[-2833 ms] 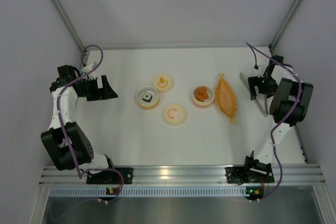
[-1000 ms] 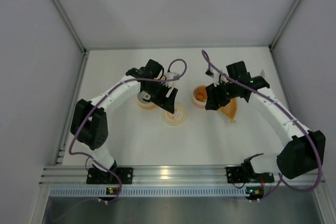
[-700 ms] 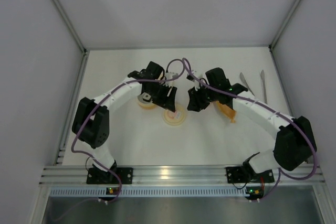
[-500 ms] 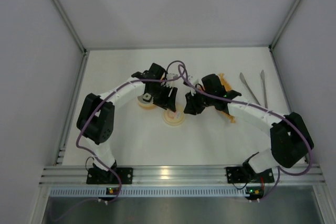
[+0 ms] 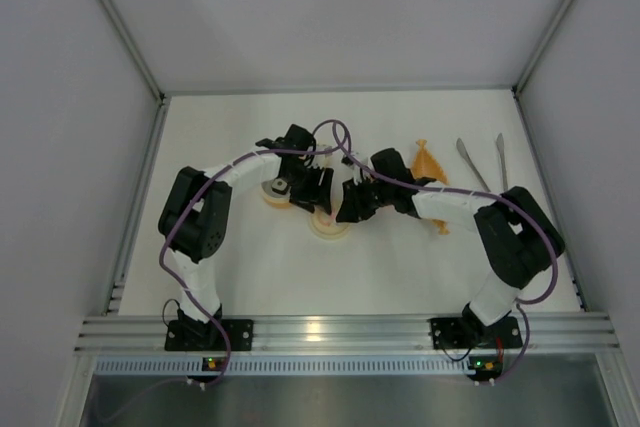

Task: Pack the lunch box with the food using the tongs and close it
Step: Pick up the box lid from the center of the board.

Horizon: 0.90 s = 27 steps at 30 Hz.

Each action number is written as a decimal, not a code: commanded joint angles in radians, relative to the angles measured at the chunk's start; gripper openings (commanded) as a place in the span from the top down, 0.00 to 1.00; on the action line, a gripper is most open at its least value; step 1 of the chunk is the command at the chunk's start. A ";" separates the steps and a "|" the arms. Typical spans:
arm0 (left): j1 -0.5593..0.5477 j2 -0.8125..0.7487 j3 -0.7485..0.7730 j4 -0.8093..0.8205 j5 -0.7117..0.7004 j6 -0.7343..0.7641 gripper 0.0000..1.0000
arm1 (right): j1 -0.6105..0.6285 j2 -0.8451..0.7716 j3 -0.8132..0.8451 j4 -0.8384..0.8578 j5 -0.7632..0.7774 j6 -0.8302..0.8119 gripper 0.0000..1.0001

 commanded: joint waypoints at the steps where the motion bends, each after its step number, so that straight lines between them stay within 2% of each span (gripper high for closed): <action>1: -0.002 -0.008 0.032 0.037 -0.006 -0.017 0.39 | 0.012 0.028 -0.034 0.133 -0.035 0.082 0.78; 8: -0.002 -0.003 0.019 0.043 -0.014 -0.030 0.38 | -0.014 0.064 -0.077 0.207 -0.037 0.168 0.76; 27: -0.005 0.040 -0.007 0.070 0.050 -0.062 0.42 | -0.046 0.176 -0.039 0.184 0.017 0.239 0.72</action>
